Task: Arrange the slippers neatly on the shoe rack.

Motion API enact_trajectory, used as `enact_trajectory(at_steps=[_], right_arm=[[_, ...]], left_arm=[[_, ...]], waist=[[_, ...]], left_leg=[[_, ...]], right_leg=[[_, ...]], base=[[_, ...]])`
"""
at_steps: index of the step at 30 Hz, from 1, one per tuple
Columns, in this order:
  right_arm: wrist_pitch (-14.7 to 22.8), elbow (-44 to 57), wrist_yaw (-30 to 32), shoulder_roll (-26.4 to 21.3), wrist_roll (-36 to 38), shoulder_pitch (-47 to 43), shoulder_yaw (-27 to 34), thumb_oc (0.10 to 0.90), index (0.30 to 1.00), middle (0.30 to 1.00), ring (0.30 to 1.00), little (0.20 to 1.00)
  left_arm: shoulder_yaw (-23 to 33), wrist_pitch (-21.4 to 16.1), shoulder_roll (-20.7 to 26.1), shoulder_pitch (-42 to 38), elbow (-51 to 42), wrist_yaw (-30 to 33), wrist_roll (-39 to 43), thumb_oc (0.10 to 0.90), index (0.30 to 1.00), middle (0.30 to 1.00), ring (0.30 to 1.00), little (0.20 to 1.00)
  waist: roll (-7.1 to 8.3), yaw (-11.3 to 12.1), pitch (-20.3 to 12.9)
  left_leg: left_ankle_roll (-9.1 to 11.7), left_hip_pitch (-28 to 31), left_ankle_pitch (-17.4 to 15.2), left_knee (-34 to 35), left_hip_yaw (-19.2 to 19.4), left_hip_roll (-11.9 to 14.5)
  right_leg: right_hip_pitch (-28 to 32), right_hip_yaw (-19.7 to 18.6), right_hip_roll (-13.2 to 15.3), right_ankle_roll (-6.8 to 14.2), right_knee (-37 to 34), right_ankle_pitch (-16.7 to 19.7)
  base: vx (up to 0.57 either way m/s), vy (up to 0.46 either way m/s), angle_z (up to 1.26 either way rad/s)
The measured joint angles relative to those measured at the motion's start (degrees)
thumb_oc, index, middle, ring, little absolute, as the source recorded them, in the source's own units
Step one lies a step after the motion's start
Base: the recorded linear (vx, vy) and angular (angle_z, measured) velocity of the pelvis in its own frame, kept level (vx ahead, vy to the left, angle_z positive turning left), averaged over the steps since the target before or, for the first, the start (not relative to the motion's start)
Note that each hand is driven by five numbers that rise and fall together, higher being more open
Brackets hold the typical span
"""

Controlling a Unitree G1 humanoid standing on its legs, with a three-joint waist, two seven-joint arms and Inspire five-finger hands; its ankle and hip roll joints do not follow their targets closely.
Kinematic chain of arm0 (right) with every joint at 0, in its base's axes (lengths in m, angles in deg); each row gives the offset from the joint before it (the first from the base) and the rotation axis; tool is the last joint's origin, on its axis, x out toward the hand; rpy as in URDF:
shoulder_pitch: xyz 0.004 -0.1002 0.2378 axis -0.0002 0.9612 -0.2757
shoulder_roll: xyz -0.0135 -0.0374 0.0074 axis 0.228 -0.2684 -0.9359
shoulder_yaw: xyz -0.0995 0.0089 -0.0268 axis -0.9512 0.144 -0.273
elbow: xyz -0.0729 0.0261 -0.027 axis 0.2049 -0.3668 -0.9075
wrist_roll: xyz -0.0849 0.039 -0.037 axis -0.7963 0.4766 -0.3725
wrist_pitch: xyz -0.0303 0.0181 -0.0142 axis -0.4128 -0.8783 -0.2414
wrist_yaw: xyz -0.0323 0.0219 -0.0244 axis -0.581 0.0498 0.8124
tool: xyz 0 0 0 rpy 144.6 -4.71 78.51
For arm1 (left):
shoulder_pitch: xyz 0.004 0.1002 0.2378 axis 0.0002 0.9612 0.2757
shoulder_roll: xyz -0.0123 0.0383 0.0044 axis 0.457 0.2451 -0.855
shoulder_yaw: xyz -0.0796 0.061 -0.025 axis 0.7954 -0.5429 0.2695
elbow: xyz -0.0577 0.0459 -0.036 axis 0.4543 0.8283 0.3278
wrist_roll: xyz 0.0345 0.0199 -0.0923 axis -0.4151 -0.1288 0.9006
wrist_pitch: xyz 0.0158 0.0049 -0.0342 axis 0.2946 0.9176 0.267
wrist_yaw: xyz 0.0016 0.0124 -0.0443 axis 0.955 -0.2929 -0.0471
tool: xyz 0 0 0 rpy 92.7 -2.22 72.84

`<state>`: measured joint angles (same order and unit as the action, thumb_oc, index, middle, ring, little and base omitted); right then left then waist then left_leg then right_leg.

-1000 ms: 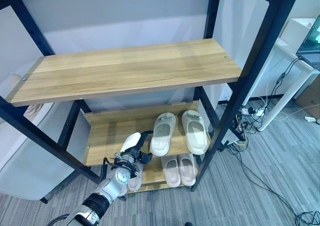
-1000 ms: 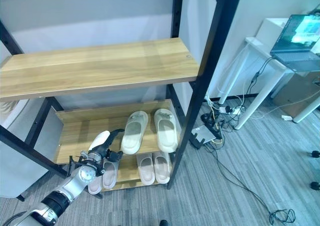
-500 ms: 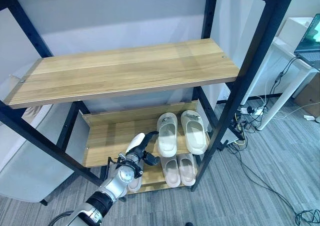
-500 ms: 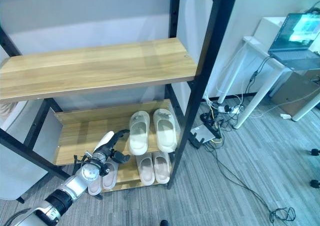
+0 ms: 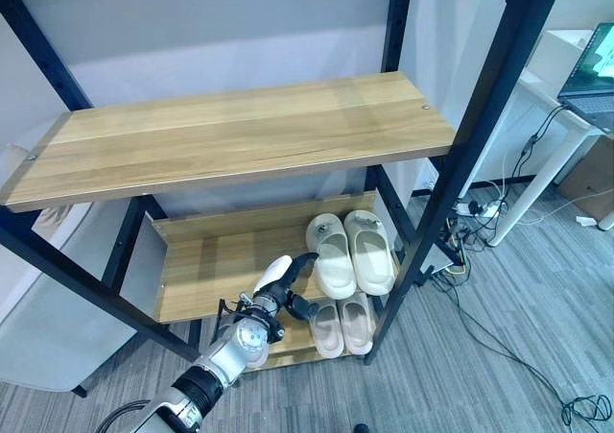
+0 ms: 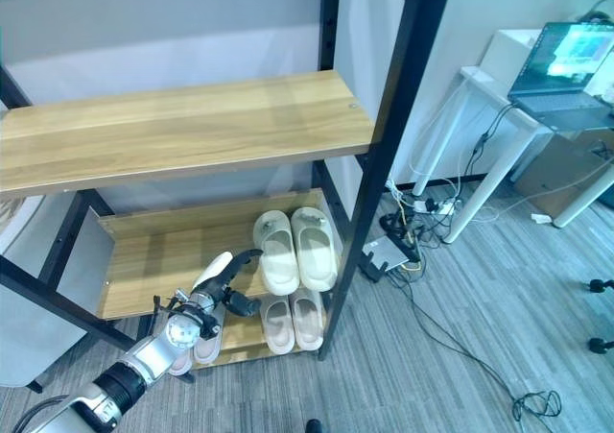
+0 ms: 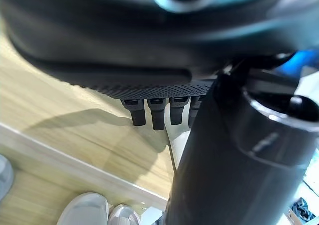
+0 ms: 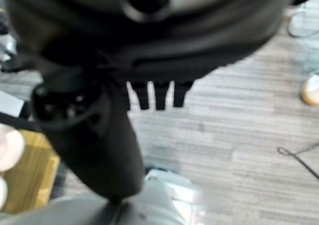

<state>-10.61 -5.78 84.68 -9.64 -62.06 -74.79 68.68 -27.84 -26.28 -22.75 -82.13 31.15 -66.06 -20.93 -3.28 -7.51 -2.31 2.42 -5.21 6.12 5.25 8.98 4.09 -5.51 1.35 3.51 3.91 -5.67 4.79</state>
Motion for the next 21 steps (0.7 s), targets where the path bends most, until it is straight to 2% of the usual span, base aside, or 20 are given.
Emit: enact_trajectory(at_steps=[5, 11, 17, 21], right_arm=[[0.06, -0.15, 0.0, 0.02, 0.0, 0.06, 0.09, 0.8, 0.9, 0.9, 0.9, 0.9], [0.01, -0.12, -0.05, 0.28, 0.0, 0.56, 1.26, 0.8, 0.9, 0.9, 0.9, 0.9], [-0.03, -0.07, -0.14, 0.31, -0.21, 0.43, 1.26, 0.8, 0.9, 0.9, 0.9, 0.9], [-0.07, -0.15, -0.23, 0.15, -0.55, 0.62, 1.49, 0.8, 0.9, 0.9, 0.9, 0.9]], left_arm=[[0.05, -0.35, 0.98, -0.03, -0.57, 0.11, -2.13, 0.8, 0.9, 0.9, 0.9, 0.9], [0.2, -1.63, 5.83, 0.31, -6.56, 0.11, -8.47, 0.8, 0.9, 0.9, 0.9, 0.9], [0.72, -3.07, 7.83, 1.78, -9.93, 0.07, -11.0, 0.8, 0.9, 0.9, 0.9, 0.9], [2.64, -3.95, 8.6, 3.78, -13.22, 0.02, -11.8, 0.8, 0.9, 0.9, 0.9, 0.9]], waist=[[0.36, 0.06, 0.46], [1.3, 0.62, 1.81], [1.28, 0.59, 2.67], [1.16, 1.97, 2.76]], left_leg=[[0.03, 0.02, -0.02, -0.01, 0.01, 0.01], [0.05, 0.83, 0.01, -0.06, -0.2, 0.05], [0.14, 2.08, -0.08, 0.03, -1.3, 0.08], [0.49, 2.08, -0.33, 0.04, -1.65, 0.14]], right_leg=[[0.02, 0.03, -0.01, 0.01, 0.0, 0.0], [1.13, 0.55, -0.03, 0.07, -0.02, -0.04], [2.77, 1.61, -0.05, 0.16, -0.03, -0.49], [2.91, 1.86, -0.16, 0.13, -0.02, -0.53]], base=[[0.0, 0.0, 0.0], [0.0, 0.003, 0.02], [-0.03, 0.01, 0.09], [-0.06, 0.009, 0.04]])
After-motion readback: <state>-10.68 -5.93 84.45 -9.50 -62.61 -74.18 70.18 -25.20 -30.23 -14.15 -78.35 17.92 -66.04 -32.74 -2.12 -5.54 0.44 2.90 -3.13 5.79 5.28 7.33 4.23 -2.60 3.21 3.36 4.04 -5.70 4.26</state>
